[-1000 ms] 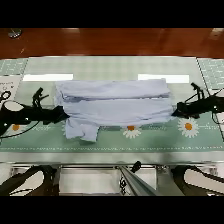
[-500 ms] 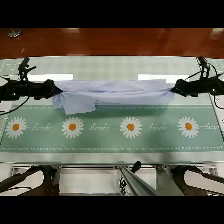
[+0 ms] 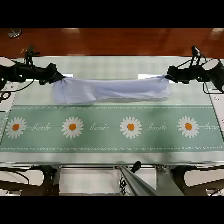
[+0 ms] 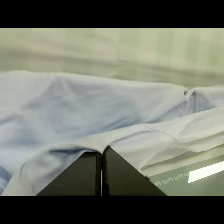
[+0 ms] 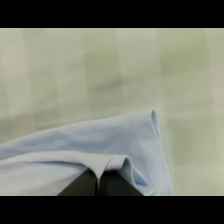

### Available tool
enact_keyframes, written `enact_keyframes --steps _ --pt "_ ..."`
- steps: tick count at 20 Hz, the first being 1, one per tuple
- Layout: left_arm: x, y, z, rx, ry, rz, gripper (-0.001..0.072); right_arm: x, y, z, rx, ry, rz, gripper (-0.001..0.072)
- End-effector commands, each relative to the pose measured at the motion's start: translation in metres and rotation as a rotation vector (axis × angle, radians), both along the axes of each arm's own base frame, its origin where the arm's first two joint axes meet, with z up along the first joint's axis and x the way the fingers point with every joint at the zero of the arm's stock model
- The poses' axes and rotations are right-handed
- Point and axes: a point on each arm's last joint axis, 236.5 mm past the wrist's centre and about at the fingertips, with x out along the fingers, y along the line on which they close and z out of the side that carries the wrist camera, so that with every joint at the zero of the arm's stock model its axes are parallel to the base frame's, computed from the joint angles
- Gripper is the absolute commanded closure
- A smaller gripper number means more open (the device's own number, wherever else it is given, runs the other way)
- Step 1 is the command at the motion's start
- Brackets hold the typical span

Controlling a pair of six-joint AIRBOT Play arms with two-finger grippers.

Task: Fold the shirts.

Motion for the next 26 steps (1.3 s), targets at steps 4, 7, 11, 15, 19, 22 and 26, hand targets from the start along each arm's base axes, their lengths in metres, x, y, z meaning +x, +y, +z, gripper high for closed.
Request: enact_keyframes --steps 4,7,11,15,19,22,26 --pt "0.015 -0.016 -0.034 -0.12 0.1 -0.042 0.069 0.021 0.009 -0.036 -0.007 0.018 -0.01 0.0685" --pt "0.009 -0.018 -0.051 -0.14 0.163 -0.041 0.065 0.017 0.012 -0.045 -0.01 0.043 0.001 0.0684" --pt "-0.004 -0.007 -0.053 -0.131 0.217 -0.049 0.0495 0.005 -0.014 -0.036 -0.092 0.058 0.036 0.0553" --pt "-0.01 0.011 -0.027 -0.134 0.182 -0.052 0.0495 -0.018 -0.078 -0.005 -0.317 0.074 0.041 0.018" --pt "-0.01 0.011 0.021 -0.084 0.05 -0.088 0.0495 -0.042 -0.095 -0.002 -0.186 0.14 -0.004 0.0179" --pt "-0.013 0.009 0.052 -0.058 -0.026 -0.104 0.0497 -0.048 -0.062 -0.014 0.141 0.177 0.017 0.0114" --pt "-0.018 0.004 0.083 -0.035 -0.094 -0.116 0.0497 -0.043 -0.03 -0.044 0.338 0.24 0.003 0.0114"
